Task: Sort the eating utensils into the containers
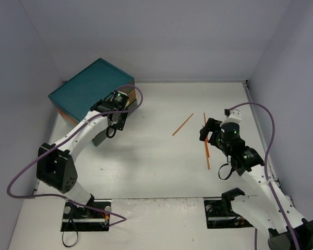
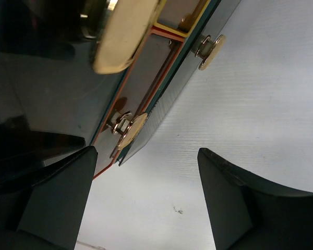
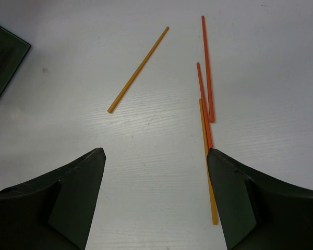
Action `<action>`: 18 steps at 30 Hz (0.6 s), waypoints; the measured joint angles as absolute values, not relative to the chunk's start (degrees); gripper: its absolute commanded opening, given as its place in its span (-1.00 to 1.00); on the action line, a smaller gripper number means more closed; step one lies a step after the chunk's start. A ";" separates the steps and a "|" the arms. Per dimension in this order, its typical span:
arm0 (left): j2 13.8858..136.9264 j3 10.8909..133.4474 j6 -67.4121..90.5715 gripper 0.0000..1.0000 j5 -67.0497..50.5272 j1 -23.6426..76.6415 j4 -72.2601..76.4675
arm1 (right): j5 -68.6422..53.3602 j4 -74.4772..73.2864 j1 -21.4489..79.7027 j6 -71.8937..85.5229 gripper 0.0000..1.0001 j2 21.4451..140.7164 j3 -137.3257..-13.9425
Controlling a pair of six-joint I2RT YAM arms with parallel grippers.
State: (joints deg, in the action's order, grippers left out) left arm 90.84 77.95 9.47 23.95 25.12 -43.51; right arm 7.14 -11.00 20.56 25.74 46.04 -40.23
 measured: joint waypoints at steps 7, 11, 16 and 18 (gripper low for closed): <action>85.73 84.13 7.61 0.51 20.10 30.32 -42.85 | 7.01 -11.51 20.56 25.74 0.53 45.78 -40.04; 86.89 88.89 6.99 0.51 17.27 35.39 -41.57 | 7.01 -11.90 20.56 25.71 0.53 45.78 -40.05; 94.17 93.59 3.94 0.51 16.90 37.45 -38.81 | 6.75 -12.29 20.55 25.72 0.54 45.87 -40.05; 97.72 94.54 2.14 0.51 17.67 37.43 -37.20 | 6.46 -12.32 20.56 25.74 0.54 45.98 -40.05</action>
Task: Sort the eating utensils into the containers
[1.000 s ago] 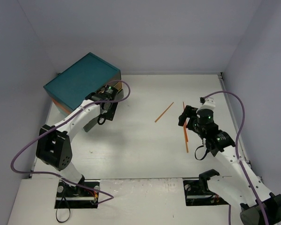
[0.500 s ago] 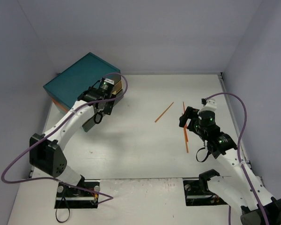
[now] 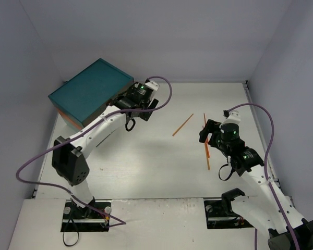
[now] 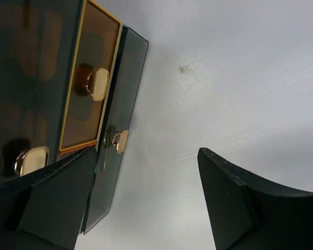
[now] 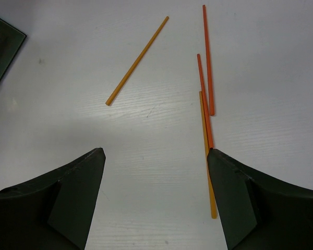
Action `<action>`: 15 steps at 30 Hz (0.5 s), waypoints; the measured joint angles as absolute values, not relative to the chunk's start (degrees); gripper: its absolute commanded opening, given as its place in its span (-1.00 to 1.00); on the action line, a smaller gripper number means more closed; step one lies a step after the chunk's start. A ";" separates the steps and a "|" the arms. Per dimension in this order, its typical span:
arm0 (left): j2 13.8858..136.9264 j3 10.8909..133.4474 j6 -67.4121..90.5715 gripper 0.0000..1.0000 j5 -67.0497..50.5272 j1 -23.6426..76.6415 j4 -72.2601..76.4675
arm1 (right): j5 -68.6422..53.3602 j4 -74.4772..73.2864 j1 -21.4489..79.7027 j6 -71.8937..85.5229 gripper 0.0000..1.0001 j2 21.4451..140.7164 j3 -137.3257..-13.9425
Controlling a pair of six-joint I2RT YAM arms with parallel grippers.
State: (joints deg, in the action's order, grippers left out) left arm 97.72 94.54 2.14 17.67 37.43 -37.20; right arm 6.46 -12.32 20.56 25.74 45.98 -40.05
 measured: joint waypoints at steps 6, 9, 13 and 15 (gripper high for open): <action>109.05 99.65 -1.90 0.51 20.81 36.65 -35.15 | 5.37 -12.71 20.53 25.71 0.62 46.06 -40.07; 113.33 102.45 -2.87 0.51 21.47 35.59 -34.55 | 4.97 -12.85 20.56 25.71 0.67 46.06 -40.07; 117.04 105.28 -3.28 0.51 22.47 33.49 -34.13 | 4.55 -13.17 20.55 25.74 0.70 46.06 -40.07; 117.88 105.93 -3.82 0.51 23.11 32.70 -33.87 | 4.42 -13.19 20.56 25.74 0.70 46.06 -40.05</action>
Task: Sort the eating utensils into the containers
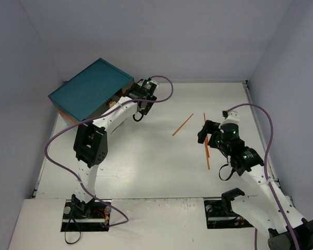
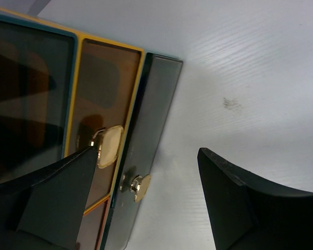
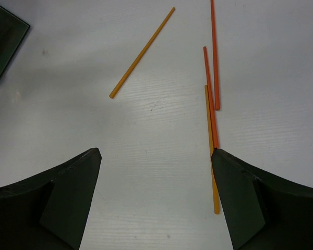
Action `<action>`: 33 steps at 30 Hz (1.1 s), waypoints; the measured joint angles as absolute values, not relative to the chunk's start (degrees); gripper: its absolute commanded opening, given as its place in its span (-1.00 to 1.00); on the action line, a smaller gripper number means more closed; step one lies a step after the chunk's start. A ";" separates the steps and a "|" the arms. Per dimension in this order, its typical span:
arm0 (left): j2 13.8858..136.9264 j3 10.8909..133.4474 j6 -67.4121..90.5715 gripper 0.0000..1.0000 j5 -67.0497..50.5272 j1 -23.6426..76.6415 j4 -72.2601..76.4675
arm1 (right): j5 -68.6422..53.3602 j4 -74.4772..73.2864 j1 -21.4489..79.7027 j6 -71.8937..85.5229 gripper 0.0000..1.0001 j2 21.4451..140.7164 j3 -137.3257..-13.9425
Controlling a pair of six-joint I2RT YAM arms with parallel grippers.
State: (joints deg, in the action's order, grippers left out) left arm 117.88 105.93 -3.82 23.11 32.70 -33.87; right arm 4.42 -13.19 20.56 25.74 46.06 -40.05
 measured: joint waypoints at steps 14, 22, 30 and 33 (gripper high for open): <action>118.85 107.07 -3.47 0.51 22.97 31.38 -34.75 | 4.26 -13.54 20.56 26.59 0.72 45.84 -39.79; 119.37 107.23 -1.78 0.51 21.83 31.42 -35.92 | 5.21 -13.53 20.56 26.57 0.72 45.11 -39.43; 119.39 107.81 2.67 0.51 14.57 32.15 -40.32 | 6.74 -13.70 20.56 26.32 0.72 44.44 -38.39; 119.39 107.81 4.61 0.51 11.04 33.71 -41.21 | 7.24 -13.70 20.54 26.04 0.73 44.38 -38.09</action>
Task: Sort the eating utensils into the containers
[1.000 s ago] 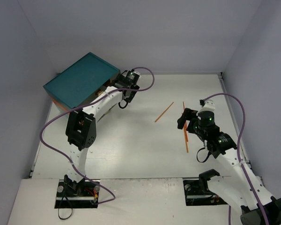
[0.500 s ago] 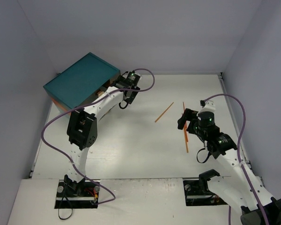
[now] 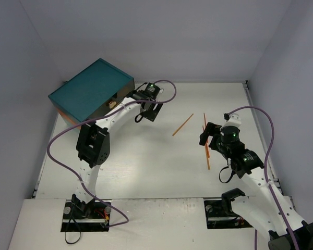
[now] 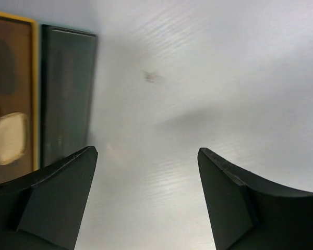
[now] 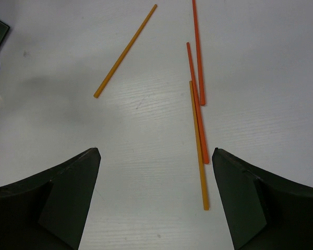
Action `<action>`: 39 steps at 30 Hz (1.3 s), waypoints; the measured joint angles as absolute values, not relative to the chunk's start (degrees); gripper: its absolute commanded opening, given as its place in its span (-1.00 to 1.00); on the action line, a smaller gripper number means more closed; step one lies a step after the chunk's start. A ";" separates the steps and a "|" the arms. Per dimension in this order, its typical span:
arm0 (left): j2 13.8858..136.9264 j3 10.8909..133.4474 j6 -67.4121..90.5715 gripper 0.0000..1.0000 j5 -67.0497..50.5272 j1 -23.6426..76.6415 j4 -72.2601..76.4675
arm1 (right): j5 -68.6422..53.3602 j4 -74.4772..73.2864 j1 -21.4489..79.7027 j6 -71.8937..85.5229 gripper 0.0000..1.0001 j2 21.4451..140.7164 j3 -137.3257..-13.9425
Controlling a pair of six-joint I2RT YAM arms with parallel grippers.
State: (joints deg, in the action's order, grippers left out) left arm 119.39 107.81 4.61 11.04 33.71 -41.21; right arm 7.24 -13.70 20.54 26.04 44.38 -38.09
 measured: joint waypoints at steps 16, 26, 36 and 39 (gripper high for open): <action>118.97 111.62 -0.85 0.51 26.63 35.61 -42.27 | 7.00 -13.80 20.56 25.29 0.73 43.27 -37.87; 122.38 114.47 -2.58 0.51 26.79 31.34 -42.24 | 5.48 -14.00 20.54 25.45 0.73 42.16 -36.95; 124.29 113.78 -2.05 0.51 25.09 30.92 -42.17 | 5.13 -14.00 20.55 25.46 0.74 41.81 -36.95; 124.11 113.73 -1.13 0.51 24.41 30.93 -42.17 | 5.13 -14.00 20.56 25.44 0.74 41.76 -36.95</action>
